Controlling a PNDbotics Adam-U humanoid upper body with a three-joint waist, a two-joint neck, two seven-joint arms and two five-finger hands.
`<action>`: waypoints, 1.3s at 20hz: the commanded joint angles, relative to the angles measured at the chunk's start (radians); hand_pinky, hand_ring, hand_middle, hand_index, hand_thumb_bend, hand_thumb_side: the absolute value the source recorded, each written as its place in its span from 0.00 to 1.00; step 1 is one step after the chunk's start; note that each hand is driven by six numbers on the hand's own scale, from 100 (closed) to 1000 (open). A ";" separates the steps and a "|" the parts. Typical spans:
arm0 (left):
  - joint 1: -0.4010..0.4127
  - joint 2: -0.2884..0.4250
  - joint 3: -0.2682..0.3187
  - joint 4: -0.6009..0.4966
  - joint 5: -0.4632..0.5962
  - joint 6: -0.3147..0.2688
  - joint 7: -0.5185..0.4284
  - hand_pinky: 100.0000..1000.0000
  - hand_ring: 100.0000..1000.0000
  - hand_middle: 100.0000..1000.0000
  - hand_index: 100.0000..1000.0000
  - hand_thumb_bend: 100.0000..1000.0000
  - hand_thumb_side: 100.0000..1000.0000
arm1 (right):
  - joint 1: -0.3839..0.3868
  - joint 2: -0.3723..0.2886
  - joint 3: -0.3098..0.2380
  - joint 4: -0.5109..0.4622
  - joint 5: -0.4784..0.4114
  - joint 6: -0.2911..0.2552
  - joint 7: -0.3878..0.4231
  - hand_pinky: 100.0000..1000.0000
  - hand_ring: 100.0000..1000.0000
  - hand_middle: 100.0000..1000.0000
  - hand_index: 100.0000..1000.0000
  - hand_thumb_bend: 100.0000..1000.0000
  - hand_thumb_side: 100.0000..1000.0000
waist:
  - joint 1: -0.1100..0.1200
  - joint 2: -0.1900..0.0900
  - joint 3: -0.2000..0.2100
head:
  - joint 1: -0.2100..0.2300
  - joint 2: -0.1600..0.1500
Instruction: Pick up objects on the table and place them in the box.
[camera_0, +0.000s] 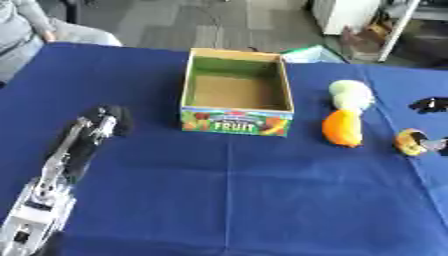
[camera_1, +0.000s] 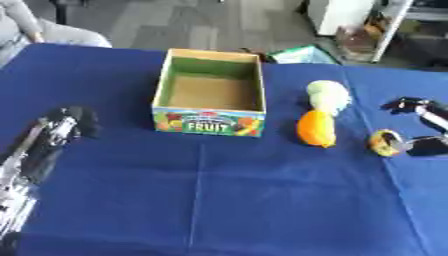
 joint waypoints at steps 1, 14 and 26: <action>-0.007 0.002 0.008 -0.015 0.001 -0.003 0.004 0.61 0.59 0.55 0.64 0.01 0.63 | -0.015 -0.041 0.003 -0.002 0.008 -0.001 -0.003 0.88 0.81 0.83 0.89 0.09 0.19 | 0.004 -0.016 -0.003 | 0.001 0.005; -0.003 0.000 0.011 -0.018 0.008 -0.006 0.007 0.61 0.59 0.55 0.65 0.01 0.63 | -0.009 -0.040 0.012 0.019 0.017 -0.001 -0.006 0.88 0.81 0.82 0.89 0.10 0.20 | 0.010 -0.024 -0.009 | -0.015 0.005; -0.002 -0.012 0.007 -0.021 0.004 -0.007 0.003 0.61 0.59 0.55 0.65 0.00 0.64 | 0.016 -0.031 0.022 0.027 0.145 0.109 -0.144 0.85 0.82 0.85 0.91 0.17 0.21 | 0.026 -0.009 0.005 | -0.027 0.005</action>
